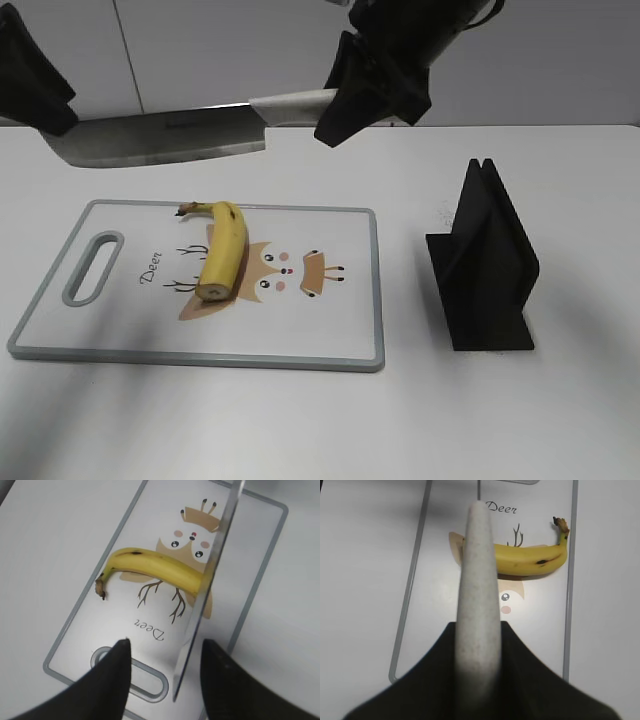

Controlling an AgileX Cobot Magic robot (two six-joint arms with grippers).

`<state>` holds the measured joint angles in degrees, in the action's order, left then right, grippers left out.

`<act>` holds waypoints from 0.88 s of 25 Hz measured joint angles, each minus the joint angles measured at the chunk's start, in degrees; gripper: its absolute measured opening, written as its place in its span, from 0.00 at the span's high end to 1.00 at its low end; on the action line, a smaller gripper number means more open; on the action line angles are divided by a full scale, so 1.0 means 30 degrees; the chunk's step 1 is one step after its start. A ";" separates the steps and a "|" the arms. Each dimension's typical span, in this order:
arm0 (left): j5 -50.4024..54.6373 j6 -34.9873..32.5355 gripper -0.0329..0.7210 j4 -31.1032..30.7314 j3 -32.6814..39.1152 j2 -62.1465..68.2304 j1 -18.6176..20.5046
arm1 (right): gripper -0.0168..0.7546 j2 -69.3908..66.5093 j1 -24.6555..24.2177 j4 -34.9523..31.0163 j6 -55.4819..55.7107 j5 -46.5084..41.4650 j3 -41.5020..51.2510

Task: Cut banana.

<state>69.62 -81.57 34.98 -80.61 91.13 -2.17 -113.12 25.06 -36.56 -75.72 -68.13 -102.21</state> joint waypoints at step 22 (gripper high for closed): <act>0.0029 -0.1370 0.40 0.0565 0.1225 0.0053 0.0000 | 0.75 -0.0623 -0.0035 -0.1258 -0.0326 -0.0151 -0.0383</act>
<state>69.70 -85.68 36.68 -76.93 91.29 -2.17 -114.99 24.96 -40.33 -76.70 -68.59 -103.36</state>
